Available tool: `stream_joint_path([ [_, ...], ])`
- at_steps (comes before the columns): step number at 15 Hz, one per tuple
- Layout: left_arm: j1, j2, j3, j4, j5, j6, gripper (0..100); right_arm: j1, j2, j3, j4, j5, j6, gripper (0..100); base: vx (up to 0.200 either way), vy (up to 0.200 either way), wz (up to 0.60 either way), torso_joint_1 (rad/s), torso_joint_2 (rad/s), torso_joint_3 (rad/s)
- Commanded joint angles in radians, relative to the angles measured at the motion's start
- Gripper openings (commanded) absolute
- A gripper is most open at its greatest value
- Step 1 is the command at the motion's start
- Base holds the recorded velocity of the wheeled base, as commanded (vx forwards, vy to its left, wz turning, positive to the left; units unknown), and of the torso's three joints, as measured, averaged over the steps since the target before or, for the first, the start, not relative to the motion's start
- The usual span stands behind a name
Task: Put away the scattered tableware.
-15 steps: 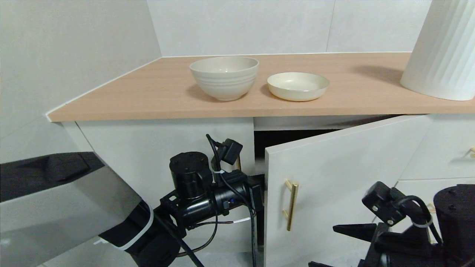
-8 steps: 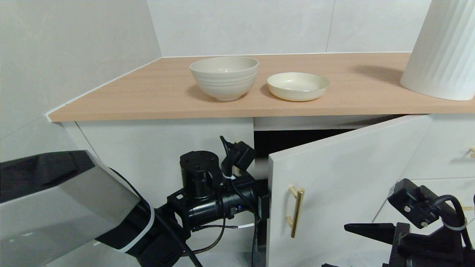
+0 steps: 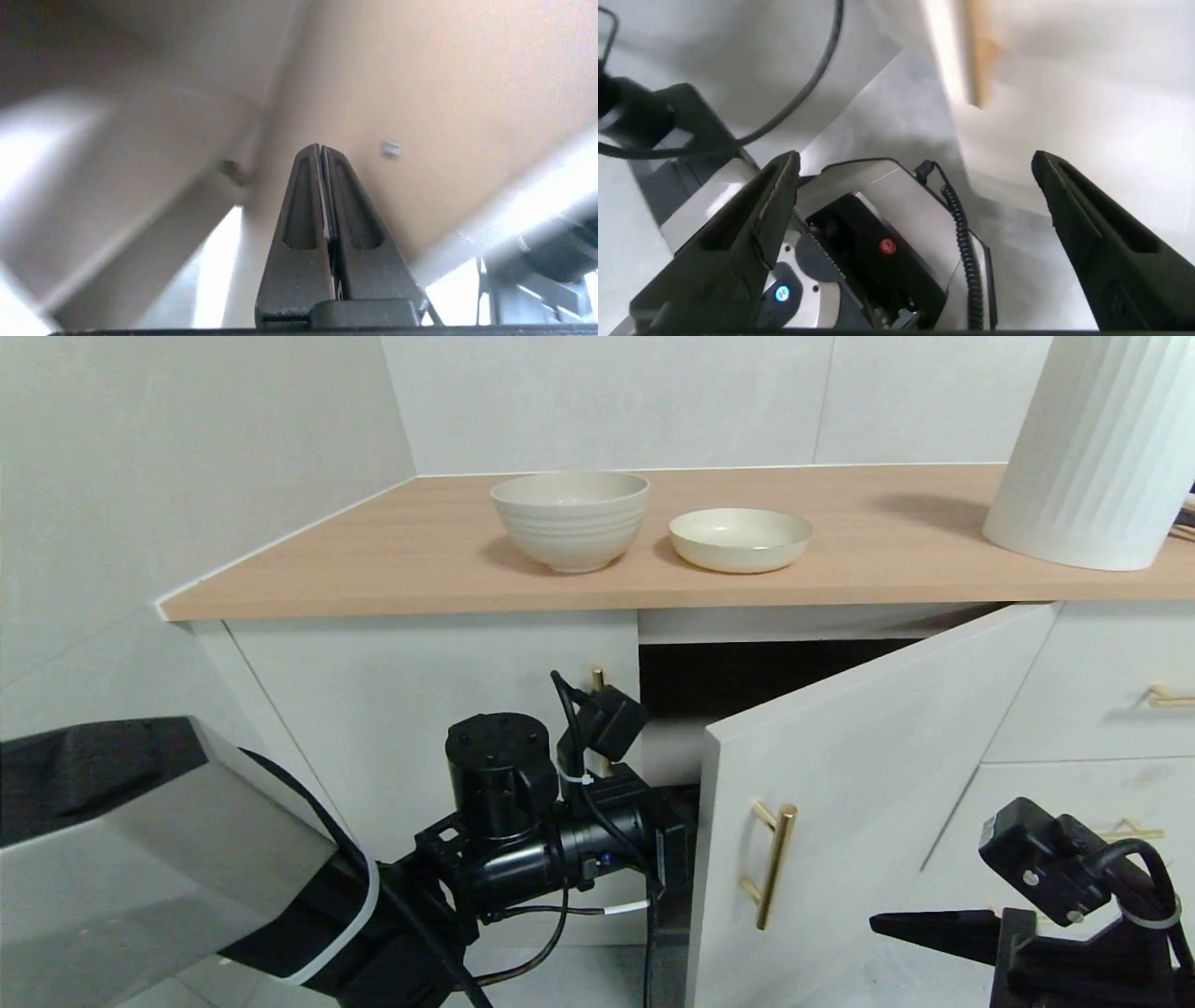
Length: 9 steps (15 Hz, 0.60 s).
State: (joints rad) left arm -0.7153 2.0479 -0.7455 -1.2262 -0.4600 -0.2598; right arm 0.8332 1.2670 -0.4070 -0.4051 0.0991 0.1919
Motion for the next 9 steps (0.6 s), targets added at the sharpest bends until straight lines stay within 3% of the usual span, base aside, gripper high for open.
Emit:
stream_joint_path([
  [1,0.002,0.003,-0.002,0.001,0.001,0.001,0,0.0,0.003,0.002,0.0,0.001,-0.002,100,0.0,0.0,0.0,0.0,0.0,0.0],
  [9,0.004,0.051,-0.048,-0.001,0.001,-0.001,0,0.0,0.014,0.004,0.008,0.005,-0.003,100,0.0,0.0,0.0,0.0,0.0,0.0],
])
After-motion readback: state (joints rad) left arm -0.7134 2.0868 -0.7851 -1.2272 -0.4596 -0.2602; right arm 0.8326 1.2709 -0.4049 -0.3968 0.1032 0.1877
